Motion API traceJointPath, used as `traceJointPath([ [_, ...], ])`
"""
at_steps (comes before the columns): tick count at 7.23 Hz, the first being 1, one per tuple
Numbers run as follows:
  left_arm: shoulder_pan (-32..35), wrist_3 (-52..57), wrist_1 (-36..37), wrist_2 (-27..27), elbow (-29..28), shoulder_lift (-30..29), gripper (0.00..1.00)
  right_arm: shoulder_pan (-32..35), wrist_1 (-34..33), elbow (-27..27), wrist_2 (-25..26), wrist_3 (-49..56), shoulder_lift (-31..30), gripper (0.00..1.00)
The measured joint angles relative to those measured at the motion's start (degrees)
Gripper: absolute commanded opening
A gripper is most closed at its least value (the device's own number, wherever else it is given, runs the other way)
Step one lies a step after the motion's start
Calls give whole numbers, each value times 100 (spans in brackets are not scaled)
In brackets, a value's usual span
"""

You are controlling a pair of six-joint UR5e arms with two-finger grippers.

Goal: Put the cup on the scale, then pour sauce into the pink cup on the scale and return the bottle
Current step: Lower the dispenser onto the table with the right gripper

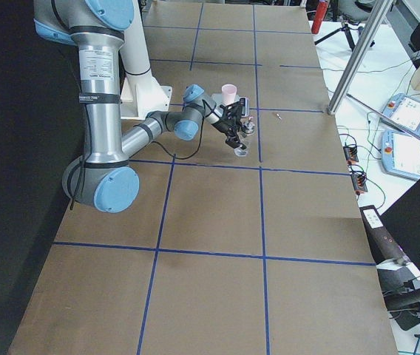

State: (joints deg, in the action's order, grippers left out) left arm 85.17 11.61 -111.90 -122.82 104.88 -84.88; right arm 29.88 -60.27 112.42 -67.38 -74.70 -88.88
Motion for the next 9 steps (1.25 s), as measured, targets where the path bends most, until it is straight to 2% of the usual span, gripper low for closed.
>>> traceJointPath([
  [4, -8, 5, -7, 12, 15, -13, 100, -305, 183, -246, 281, 19, -130, 0],
  [9, -7, 1, -7, -8, 8, -43, 100, -429, 197, -297, 305, 25, -275, 0],
])
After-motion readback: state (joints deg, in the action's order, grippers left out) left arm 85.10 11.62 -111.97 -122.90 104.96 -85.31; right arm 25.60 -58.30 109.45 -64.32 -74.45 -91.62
